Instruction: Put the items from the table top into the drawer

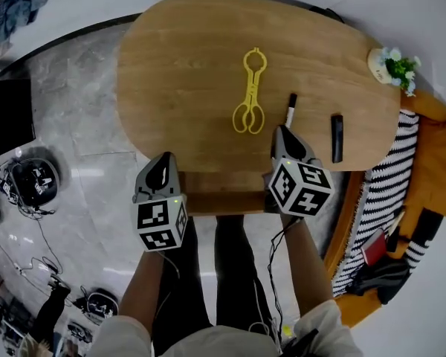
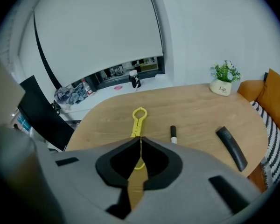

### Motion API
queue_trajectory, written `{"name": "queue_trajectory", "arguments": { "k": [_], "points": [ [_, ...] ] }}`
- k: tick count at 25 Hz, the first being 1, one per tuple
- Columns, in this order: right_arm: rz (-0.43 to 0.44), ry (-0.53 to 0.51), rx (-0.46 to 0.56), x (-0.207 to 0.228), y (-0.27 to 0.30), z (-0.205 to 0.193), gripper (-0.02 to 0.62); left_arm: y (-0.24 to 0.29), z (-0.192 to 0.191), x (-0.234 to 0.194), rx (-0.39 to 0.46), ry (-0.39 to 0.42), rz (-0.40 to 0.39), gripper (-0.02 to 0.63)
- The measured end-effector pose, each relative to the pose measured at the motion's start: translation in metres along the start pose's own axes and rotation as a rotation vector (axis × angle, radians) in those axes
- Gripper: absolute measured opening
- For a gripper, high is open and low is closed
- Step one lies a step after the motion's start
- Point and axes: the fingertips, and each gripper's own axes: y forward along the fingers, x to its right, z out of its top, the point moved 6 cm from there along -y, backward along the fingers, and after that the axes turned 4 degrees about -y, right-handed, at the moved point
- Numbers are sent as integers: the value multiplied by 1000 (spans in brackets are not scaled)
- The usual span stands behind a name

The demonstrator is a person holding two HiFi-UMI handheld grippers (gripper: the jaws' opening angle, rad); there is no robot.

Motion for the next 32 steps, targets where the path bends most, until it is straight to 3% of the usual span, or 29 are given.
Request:
{"name": "queue_trajectory", "arguments": {
  "k": [2, 13, 22, 32],
  "points": [
    [7, -14, -13, -5, 15, 4, 39, 4, -1, -9, -5, -15, 10, 9],
    [3, -97, -82, -24, 88, 17, 92, 22, -10, -56, -19, -75, 67, 9],
    [-16, -121, -132, -26, 123, 16, 131, 29, -19, -68, -21, -116, 79, 9],
    [-39, -135, -173, -28, 144, 17, 131, 33, -28, -76, -20, -135, 93, 9]
  ]
}}
